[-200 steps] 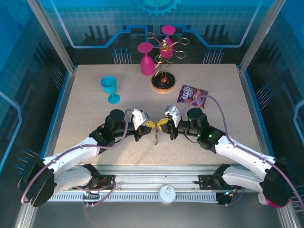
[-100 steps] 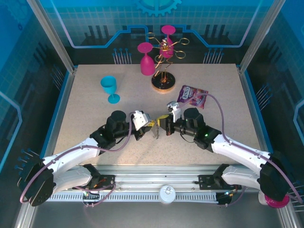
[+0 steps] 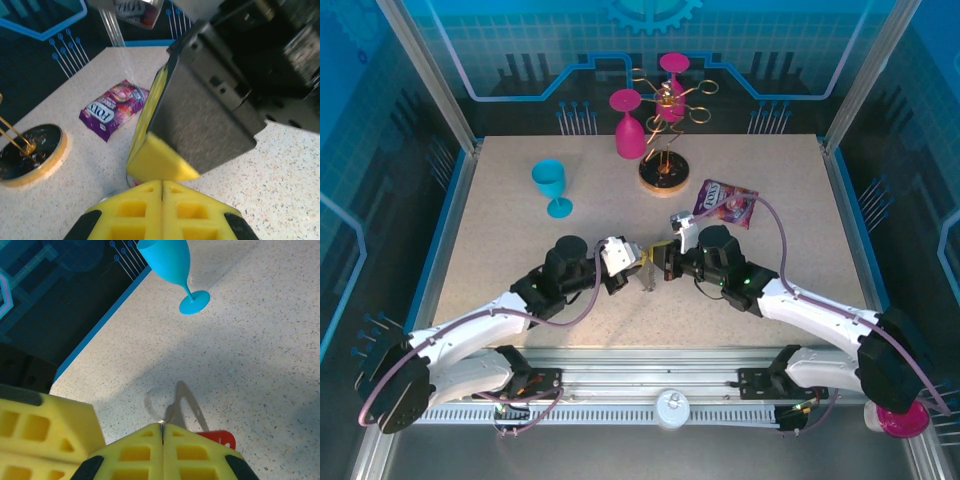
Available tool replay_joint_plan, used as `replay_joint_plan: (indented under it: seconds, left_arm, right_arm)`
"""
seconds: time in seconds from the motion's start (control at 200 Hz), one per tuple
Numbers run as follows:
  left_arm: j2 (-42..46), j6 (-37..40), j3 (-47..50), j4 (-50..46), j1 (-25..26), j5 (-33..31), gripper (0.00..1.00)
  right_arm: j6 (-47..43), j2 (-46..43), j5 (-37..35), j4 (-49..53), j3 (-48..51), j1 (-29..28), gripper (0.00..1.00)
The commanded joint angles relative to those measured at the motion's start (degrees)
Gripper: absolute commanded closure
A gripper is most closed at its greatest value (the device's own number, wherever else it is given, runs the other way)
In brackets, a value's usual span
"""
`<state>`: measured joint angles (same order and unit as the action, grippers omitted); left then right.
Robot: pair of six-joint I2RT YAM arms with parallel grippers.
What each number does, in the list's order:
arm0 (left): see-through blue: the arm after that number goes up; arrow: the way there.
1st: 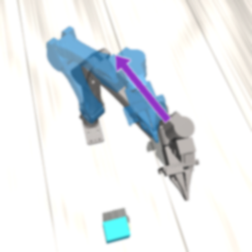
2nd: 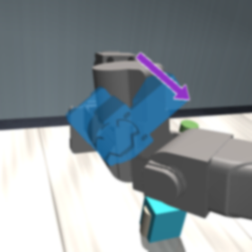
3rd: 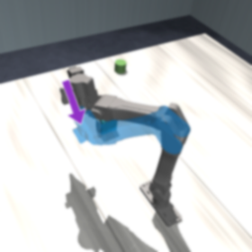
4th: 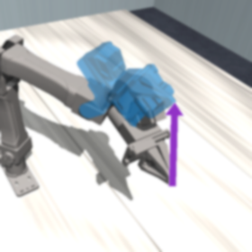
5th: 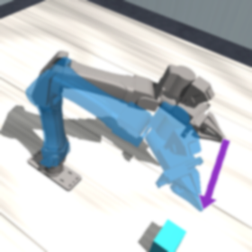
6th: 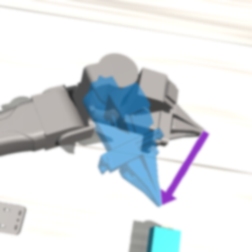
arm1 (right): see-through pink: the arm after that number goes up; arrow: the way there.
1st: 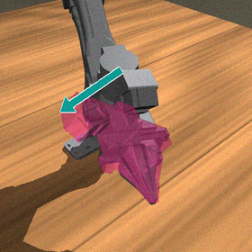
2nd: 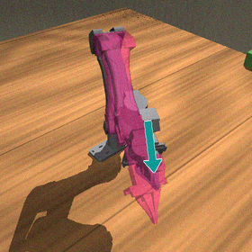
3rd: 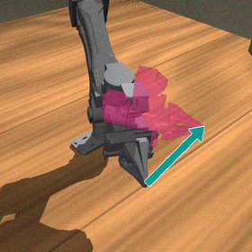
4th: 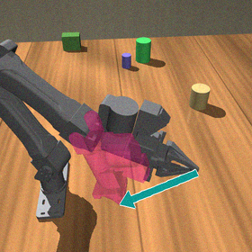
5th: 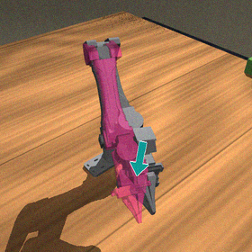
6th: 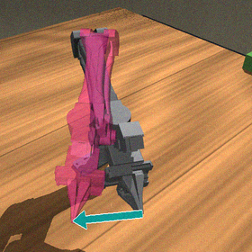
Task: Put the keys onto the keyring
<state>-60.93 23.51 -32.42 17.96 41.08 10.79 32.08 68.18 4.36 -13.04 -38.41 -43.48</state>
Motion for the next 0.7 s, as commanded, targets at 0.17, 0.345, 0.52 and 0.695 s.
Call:
replay_joint_plan:
  seconds: [0.17, 0.345, 0.52, 0.695]
  left_arm:
    - [1.24, 0.74, 1.79, 3.90, 0.63, -5.45, 1.00]
    - [2.16, -13.71, 0.17, -2.07, 0.56, -15.93, 0.77]
    - [1.82, -34.98, -1.28, -12.24, 0.42, -19.40, 0.45]
    - [-3.85, -47.88, -4.44, -18.56, 0.47, -19.18, 0.35]
  right_arm:
    - [1.91, -0.10, -2.50, 2.80, -1.51, -0.26, 1.00]
    - [1.02, -1.99, -7.02, 13.41, -1.14, 2.78, 1.00]
    - [-0.87, -1.02, -10.41, 30.63, -2.79, 7.80, 1.00]
    - [-1.36, 5.46, -9.44, 43.81, -6.07, 9.49, 1.00]
